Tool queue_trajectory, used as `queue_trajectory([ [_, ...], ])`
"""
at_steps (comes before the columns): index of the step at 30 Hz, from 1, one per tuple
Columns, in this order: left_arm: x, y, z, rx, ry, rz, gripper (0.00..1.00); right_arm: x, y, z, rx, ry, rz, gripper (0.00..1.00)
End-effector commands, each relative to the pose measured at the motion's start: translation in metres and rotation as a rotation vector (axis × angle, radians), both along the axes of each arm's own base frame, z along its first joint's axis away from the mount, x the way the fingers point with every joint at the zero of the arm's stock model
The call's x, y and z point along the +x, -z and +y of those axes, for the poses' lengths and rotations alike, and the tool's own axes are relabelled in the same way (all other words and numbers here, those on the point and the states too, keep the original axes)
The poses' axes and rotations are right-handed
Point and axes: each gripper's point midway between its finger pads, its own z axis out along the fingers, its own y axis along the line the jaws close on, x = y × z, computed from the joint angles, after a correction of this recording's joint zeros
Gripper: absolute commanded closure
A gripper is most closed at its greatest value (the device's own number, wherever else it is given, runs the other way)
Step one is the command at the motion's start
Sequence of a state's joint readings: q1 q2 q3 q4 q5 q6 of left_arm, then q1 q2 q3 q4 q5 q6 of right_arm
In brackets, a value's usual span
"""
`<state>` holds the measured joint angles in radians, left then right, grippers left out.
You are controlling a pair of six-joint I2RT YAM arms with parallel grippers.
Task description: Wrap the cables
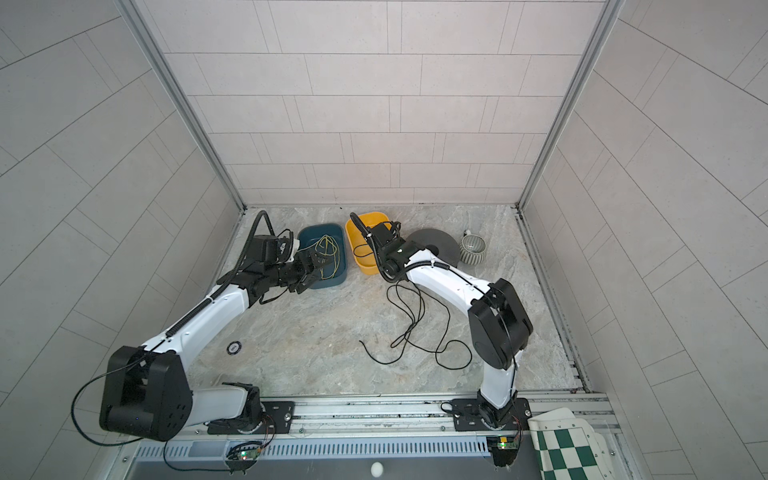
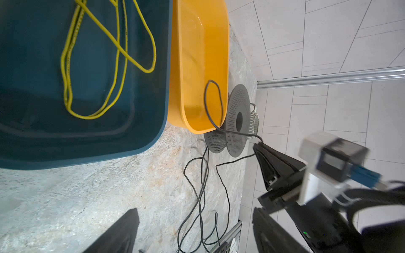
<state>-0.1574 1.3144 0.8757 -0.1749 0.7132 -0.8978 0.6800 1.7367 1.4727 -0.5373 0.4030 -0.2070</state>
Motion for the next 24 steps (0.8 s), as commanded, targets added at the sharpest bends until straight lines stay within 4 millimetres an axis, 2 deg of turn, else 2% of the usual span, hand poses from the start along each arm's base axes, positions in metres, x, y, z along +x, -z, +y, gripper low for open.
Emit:
queue_trajectory([
  [1, 0.005, -0.037, -0.009, -0.115, 0.005, -0.07, 0.12, -0.019, -0.019, 0.005, 0.027, -0.046, -0.016, 1.0],
  [7, 0.007, -0.062, -0.015, -0.308, -0.054, -0.061, 0.11, -0.045, -0.048, 0.022, 0.141, -0.114, -0.052, 1.0],
  [11, 0.009, -0.076, -0.016, -0.401, -0.083, -0.053, 0.11, -0.058, -0.053, 0.034, 0.211, -0.169, -0.074, 1.0],
  [16, 0.005, -0.071, -0.015, -0.414, -0.098, -0.013, 0.11, -0.065, -0.055, 0.041, 0.247, -0.185, -0.083, 1.0],
  [20, 0.0, -0.065, -0.016, -0.417, -0.1, 0.012, 0.16, -0.07, -0.056, 0.051, 0.275, -0.216, -0.101, 1.0],
  [24, -0.01, -0.059, -0.02, -0.392, -0.062, 0.043, 0.18, -0.068, -0.057, 0.056, 0.264, -0.213, -0.124, 1.0],
])
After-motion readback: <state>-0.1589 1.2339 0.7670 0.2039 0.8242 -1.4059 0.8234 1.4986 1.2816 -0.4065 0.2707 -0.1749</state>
